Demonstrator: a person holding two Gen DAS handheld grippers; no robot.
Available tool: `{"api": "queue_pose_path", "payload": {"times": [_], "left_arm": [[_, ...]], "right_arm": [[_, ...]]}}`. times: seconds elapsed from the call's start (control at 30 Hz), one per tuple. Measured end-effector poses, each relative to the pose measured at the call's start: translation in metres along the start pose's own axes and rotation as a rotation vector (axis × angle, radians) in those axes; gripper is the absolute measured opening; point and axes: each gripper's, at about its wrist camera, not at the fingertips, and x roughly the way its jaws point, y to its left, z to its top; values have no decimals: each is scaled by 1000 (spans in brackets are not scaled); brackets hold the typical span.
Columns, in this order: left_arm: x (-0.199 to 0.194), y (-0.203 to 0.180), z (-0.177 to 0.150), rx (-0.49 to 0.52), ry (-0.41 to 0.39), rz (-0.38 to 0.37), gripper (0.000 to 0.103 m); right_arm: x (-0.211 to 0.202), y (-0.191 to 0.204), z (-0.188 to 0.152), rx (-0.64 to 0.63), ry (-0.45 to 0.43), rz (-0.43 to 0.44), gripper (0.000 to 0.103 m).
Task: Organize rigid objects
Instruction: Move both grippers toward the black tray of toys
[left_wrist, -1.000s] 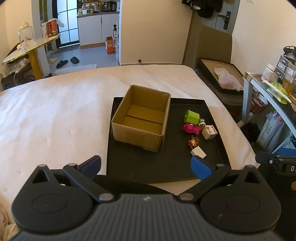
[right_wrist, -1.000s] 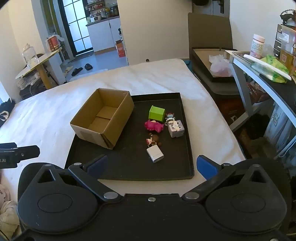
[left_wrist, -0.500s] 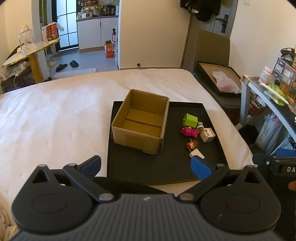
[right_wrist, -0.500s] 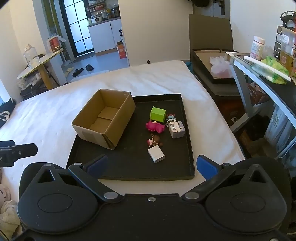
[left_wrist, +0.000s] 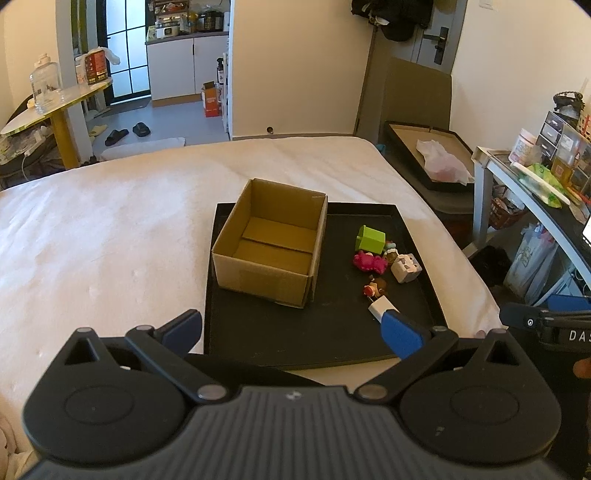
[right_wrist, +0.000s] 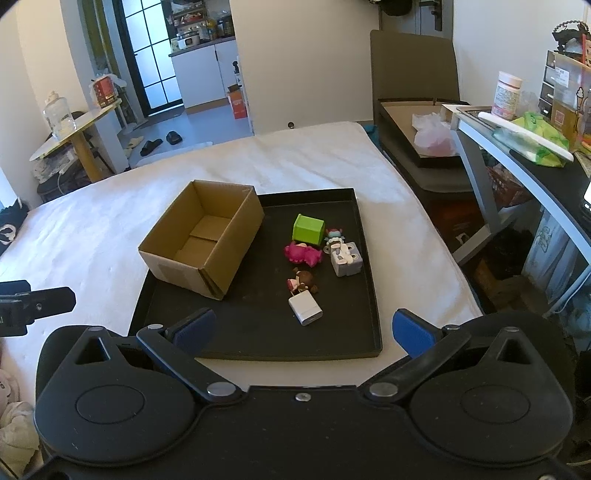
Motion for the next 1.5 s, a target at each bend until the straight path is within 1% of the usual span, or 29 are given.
{"api": "queue_pose_path", "payload": {"times": [0.2, 0.37, 0.47, 0.87, 1.07, 1.3, 1.5], "left_arm": [[2, -1, -1, -1, 2, -7, 103], [2, -1, 1, -6, 2, -4, 103], [3, 0, 1, -12, 2, -5, 103], [6, 0, -2, -13, 16, -9, 103], [7, 1, -1, -10, 13, -6, 103], [8, 1, -1, -10, 22, -17, 103], [14, 4, -2, -19, 30, -20, 103]], "right_arm": [[0, -1, 1, 10, 7, 23, 103], [0, 2, -1, -8, 2, 17, 103], [-2, 2, -2, -9, -17, 8, 103], [-2, 2, -3, -5, -16, 3, 103], [-3, 2, -4, -13, -23, -20, 103], [-2, 1, -4, -13, -22, -21, 103], [3, 0, -6, -12, -3, -21, 103]]}}
